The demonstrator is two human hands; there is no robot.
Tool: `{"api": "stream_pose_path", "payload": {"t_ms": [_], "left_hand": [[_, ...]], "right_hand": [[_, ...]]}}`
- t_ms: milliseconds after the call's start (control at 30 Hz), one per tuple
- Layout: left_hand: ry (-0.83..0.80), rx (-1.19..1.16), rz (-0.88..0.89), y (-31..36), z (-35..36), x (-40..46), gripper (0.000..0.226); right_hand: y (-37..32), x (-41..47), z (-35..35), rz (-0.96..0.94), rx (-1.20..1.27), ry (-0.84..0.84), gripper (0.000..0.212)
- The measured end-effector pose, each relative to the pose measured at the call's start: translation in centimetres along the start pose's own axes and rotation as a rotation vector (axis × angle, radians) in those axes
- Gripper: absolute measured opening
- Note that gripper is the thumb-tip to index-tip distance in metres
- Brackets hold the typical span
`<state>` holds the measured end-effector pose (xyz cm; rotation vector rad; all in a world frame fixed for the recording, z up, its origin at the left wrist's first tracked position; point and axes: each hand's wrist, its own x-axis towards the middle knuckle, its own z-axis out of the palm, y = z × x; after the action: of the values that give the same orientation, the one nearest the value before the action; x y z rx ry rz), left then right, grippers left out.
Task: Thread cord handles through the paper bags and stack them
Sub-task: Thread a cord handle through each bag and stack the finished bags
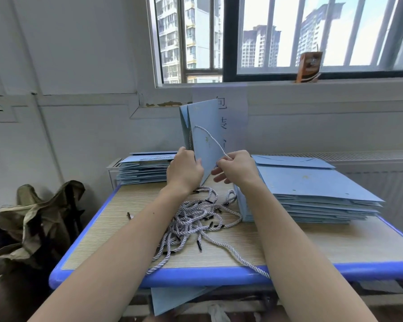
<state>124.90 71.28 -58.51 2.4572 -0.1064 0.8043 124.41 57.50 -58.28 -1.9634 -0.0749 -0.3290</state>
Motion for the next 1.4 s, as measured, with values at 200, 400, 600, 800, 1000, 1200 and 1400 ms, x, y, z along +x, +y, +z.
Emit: {"api": "stream_pose_path", "payload": {"t_ms": [200, 400, 600, 800, 1000, 1200, 1400], "left_hand": [[-0.119, -0.068, 0.033, -0.4, 0.4, 0.9, 0.022], [-0.204, -0.141, 0.115, -0.3, 0.3, 1.0, 0.017], [-0.147, -0.13, 0.146, -0.1, 0.0, 0.5, 0.02], [-0.088, -0.129, 0.123, -0.2, -0.1, 0.4, 0.017], [0.009, -0.173, 0.152, -0.1, -0.1, 0.2, 0.012], [0.069, -0.185, 0.208, -0.1, -0.2, 0.1, 0.01], [0.077, -0.173, 0.234, 0.0, -0.1, -0.1, 0.011]], "right_hand": [[0.1, 0.0, -0.1, -0.02, 0.08, -0.041, 0.013], [0.5, 0.5, 0.3, -0.039, 0.043, -0.012, 0.016], [0.5, 0.3, 0.2, 0.003, 0.115, -0.005, 0.014], [0.5, 0.2, 0.2, 0.011, 0.17, 0.017, 0.018], [0.5, 0.3, 0.4, 0.05, 0.248, 0.017, 0.017], [0.5, 0.5, 0.4, 0.06, 0.305, 0.028, 0.016], [0.5, 0.7, 0.3, 0.075, 0.362, 0.042, 0.015]]}}
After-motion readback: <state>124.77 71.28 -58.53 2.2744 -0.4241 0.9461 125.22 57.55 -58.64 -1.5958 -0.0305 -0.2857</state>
